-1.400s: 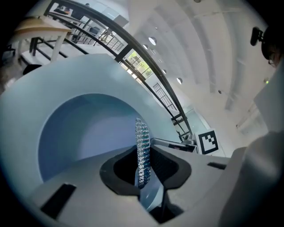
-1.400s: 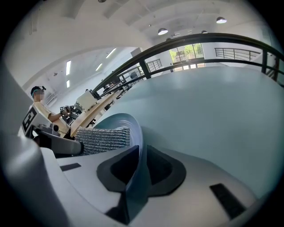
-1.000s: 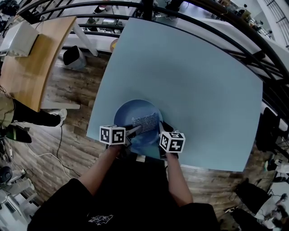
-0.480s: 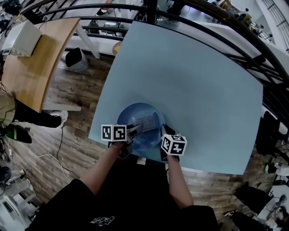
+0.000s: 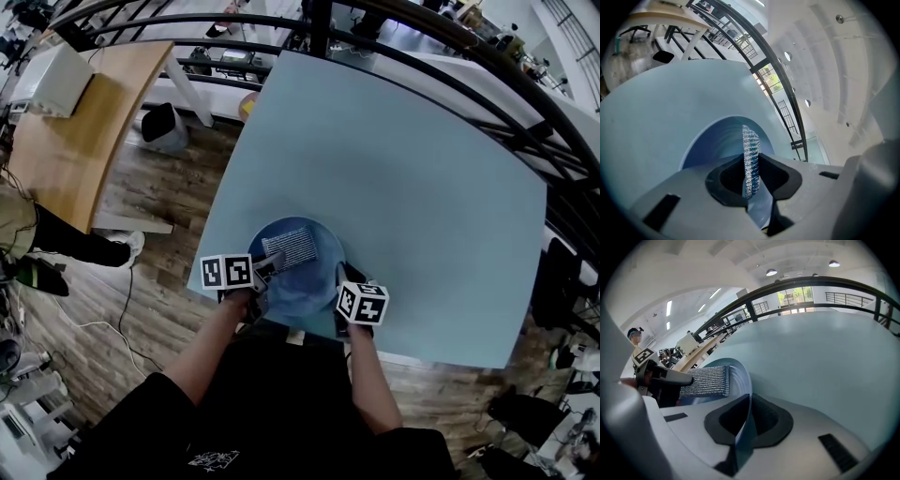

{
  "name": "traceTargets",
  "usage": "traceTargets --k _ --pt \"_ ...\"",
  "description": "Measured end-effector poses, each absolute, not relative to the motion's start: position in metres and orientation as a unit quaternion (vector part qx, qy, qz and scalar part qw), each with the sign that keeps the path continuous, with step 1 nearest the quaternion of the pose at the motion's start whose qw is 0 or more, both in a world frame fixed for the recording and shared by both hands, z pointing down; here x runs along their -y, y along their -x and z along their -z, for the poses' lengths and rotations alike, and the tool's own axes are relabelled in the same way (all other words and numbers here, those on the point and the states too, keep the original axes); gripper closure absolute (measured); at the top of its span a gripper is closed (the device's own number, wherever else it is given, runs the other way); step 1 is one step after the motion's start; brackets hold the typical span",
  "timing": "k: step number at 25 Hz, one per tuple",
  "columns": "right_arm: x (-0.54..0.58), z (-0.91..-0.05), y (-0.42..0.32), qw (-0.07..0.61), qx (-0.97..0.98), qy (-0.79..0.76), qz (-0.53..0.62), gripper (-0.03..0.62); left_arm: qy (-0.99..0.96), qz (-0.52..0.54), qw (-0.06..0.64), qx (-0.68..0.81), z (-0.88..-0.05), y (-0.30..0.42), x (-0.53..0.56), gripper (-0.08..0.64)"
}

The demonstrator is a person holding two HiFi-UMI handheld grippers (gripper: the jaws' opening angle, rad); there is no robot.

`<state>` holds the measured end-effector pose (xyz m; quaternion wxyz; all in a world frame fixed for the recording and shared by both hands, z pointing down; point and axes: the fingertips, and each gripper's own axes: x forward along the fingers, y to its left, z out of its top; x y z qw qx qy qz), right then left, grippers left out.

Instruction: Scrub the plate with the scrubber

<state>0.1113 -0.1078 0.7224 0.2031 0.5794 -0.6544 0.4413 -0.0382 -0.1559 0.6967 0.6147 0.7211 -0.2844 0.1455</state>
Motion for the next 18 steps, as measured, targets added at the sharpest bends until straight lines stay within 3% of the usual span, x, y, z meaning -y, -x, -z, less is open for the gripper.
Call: traceTargets --k 18 --pt "0.112 -0.723 -0.11 0.217 0.663 -0.57 -0.435 0.571 -0.68 -0.111 0.636 0.347 -0.696 0.087 0.142 0.477"
